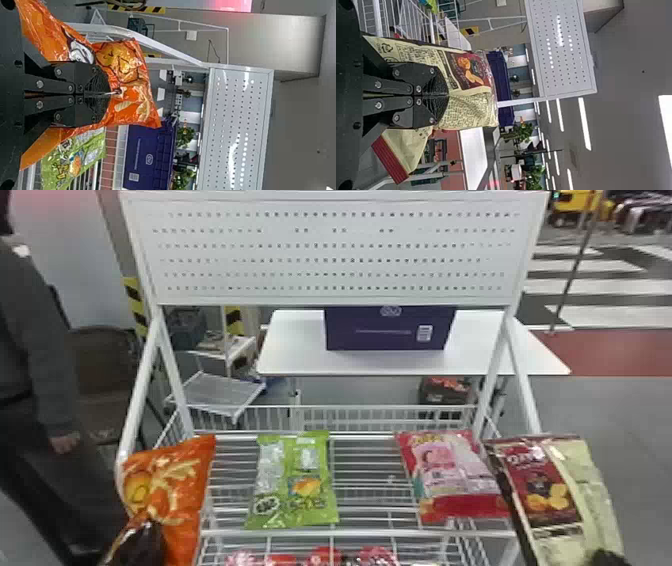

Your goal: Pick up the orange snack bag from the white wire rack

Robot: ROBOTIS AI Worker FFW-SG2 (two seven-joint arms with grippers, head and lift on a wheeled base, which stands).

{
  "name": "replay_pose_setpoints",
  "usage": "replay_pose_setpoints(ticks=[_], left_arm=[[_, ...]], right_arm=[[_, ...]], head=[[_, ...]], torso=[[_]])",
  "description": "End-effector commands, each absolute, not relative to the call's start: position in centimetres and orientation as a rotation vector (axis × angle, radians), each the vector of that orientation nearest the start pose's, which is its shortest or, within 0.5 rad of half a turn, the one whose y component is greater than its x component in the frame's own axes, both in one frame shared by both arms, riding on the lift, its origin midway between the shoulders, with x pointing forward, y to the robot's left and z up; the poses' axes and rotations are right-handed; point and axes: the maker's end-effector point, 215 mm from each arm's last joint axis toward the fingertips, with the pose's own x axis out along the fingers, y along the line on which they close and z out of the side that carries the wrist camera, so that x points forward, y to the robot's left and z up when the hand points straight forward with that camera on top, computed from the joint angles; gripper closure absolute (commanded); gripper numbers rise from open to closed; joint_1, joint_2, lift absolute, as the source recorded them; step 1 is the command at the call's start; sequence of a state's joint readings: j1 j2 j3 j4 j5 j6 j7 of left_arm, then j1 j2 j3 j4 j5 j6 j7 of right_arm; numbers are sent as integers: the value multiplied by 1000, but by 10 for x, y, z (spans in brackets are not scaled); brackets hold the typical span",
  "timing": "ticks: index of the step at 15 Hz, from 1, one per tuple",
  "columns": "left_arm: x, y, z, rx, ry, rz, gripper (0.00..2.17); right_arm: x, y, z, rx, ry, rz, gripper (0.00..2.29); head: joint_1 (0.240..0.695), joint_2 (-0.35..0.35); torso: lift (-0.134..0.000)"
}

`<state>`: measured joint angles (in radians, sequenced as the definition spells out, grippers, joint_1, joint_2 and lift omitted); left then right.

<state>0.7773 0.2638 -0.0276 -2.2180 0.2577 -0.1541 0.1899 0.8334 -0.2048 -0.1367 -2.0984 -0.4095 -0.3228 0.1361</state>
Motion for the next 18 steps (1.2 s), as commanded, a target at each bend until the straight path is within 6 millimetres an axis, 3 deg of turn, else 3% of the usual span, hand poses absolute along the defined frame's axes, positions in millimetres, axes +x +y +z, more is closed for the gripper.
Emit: replay_pose_setpoints(ticks=[1,18], left_arm=[[369,257,-316,-87,13,20,2142],[368,253,-315,-87,14,14,2142]], right_arm=[[344,-298,-324,149,-44,75,2256],[345,-295,-319,140,-54,87,2256]], head=[[499,0],[499,0]], torso=[[0],[0]])
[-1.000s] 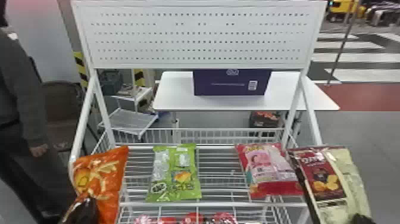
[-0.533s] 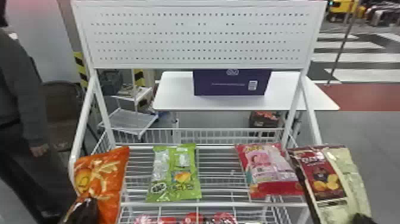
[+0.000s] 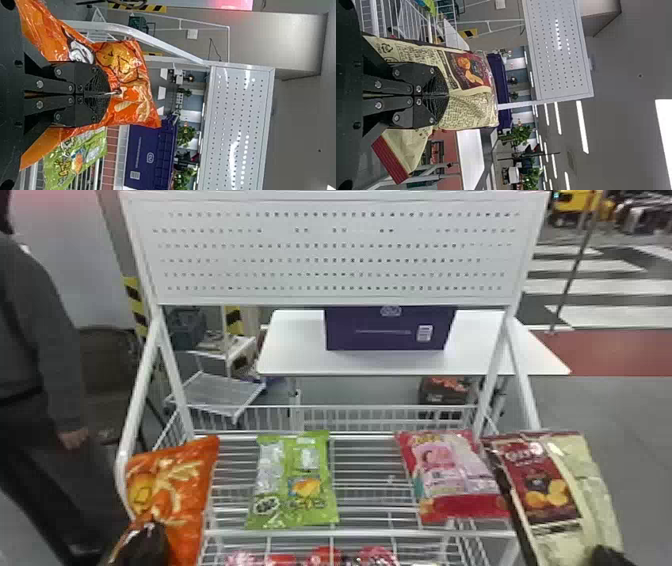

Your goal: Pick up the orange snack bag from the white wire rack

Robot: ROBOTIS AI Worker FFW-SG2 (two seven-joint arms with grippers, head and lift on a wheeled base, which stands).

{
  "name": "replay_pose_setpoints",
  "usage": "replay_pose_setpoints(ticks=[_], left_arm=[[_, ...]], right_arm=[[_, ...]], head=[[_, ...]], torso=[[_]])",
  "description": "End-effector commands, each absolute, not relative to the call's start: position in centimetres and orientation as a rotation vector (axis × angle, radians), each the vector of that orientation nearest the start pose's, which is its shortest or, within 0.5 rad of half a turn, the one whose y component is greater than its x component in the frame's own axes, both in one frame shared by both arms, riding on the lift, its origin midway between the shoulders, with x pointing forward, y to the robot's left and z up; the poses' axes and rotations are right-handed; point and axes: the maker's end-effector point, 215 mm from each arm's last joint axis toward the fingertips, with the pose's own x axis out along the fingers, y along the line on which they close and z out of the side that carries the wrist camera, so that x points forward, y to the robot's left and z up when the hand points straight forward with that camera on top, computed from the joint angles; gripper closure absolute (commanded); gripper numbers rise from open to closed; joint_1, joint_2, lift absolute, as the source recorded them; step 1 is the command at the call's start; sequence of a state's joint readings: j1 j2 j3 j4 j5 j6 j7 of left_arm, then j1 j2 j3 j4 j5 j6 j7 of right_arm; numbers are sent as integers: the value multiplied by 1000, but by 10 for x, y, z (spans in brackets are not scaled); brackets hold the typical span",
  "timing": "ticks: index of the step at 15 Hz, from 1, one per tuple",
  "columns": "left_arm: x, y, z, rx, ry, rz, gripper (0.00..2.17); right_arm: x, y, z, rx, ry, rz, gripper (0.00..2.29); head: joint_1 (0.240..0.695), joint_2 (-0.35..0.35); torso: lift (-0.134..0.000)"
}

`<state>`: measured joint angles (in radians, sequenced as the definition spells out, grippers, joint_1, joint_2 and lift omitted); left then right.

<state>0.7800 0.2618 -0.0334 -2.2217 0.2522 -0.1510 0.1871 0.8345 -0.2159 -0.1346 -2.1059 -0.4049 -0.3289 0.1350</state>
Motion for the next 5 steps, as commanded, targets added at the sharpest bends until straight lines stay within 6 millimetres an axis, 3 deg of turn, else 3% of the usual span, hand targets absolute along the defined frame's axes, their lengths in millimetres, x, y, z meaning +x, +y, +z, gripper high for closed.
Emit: replay_pose_setpoints(ticks=[1,5], left_arm=[[369,253,-315,-87,12,14,2142],[370,252,-316,-87,16,12,2142]], right_arm=[[345,-295,-319,140,-54,86,2256],[345,-294,-318,142,-55,88,2256]], head=[[499,0],[499,0]], torso=[[0],[0]])
